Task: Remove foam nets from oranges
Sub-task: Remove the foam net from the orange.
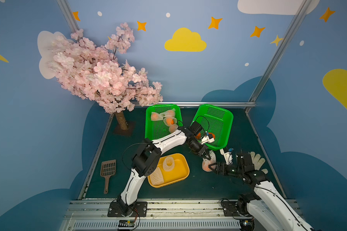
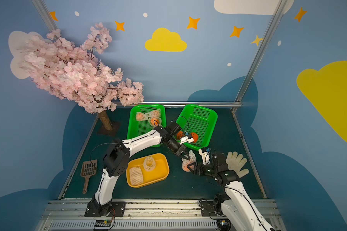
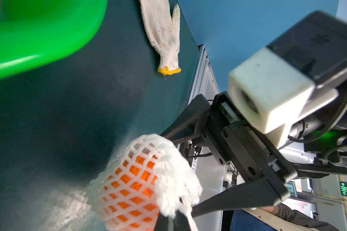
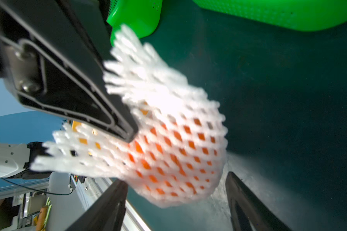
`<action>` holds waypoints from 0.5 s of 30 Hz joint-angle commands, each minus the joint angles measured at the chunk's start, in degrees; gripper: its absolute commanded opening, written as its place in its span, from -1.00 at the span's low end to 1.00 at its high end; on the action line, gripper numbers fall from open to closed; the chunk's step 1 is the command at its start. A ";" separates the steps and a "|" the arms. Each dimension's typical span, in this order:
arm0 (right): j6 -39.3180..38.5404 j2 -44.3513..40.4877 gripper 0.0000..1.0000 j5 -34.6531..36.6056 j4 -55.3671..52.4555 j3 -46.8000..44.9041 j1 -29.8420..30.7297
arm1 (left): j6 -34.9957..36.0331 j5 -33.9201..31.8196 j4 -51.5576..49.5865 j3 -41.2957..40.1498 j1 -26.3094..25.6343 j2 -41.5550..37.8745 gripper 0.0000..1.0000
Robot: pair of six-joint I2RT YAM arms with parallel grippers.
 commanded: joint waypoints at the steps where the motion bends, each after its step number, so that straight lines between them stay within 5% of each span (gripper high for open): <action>1: -1.26 2.23 0.53 2.41 5.24 1.28 1.21 | -2.61 2.62 0.24 0.79 0.12 0.64 -0.95; 9: -2.95 8.81 0.43 1.98 9.02 3.26 2.41 | -6.36 3.64 3.58 -1.54 0.10 0.31 -0.95; 15: -2.67 8.96 -0.32 1.68 11.16 3.98 2.52 | -9.80 4.70 6.56 -3.59 0.25 0.38 -0.95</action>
